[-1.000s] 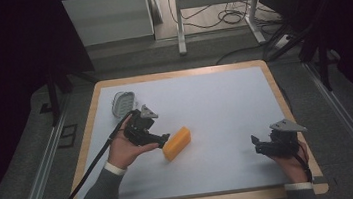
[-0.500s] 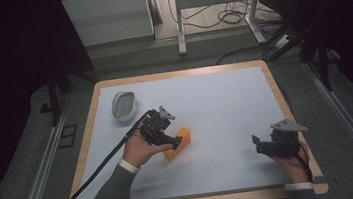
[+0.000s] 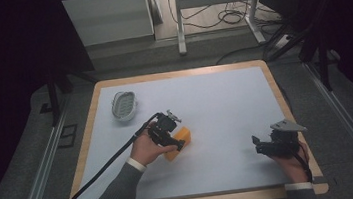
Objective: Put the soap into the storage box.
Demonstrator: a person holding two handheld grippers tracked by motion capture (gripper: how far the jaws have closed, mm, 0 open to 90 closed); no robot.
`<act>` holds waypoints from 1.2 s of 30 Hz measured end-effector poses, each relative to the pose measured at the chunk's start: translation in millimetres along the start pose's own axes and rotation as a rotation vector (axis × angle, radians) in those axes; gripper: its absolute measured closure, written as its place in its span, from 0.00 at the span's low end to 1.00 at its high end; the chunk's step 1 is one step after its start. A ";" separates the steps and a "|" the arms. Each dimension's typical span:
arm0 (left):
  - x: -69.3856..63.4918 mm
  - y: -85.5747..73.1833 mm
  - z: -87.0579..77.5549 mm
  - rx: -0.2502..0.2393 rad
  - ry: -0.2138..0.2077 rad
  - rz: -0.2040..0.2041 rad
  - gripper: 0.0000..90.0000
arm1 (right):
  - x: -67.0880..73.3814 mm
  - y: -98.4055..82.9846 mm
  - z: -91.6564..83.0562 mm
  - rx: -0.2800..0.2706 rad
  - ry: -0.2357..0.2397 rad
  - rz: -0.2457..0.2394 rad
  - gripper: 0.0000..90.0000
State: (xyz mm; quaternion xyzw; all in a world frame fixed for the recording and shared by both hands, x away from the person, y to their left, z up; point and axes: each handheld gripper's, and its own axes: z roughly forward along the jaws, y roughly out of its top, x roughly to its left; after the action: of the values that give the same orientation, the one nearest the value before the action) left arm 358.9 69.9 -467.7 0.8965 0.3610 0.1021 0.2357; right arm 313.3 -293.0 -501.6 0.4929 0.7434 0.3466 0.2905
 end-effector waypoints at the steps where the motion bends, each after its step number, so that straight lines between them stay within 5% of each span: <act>1: -0.3 -0.1 2.7 0.004 -0.007 -0.004 0.31 | 0.4 0.0 0.2 0.000 -0.002 0.001 0.11; 15: -3.0 -1.8 24.3 0.056 -0.057 0.008 0.66 | -1.6 -1.5 1.5 0.010 -0.014 0.001 0.11; 31: -4.9 -3.4 19.1 0.043 -0.077 0.046 0.68 | -1.6 -1.3 0.6 0.003 -0.022 0.002 0.11; 36: -1.6 -2.4 9.0 0.004 -0.077 0.038 0.68 | -2.0 -1.5 0.6 0.005 -0.024 0.003 0.11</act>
State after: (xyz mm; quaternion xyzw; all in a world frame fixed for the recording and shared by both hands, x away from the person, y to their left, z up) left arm 359.5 67.2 -476.7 0.9069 0.3347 0.0715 0.2457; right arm 313.7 -295.2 -503.0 0.4989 0.7399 0.3393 0.2975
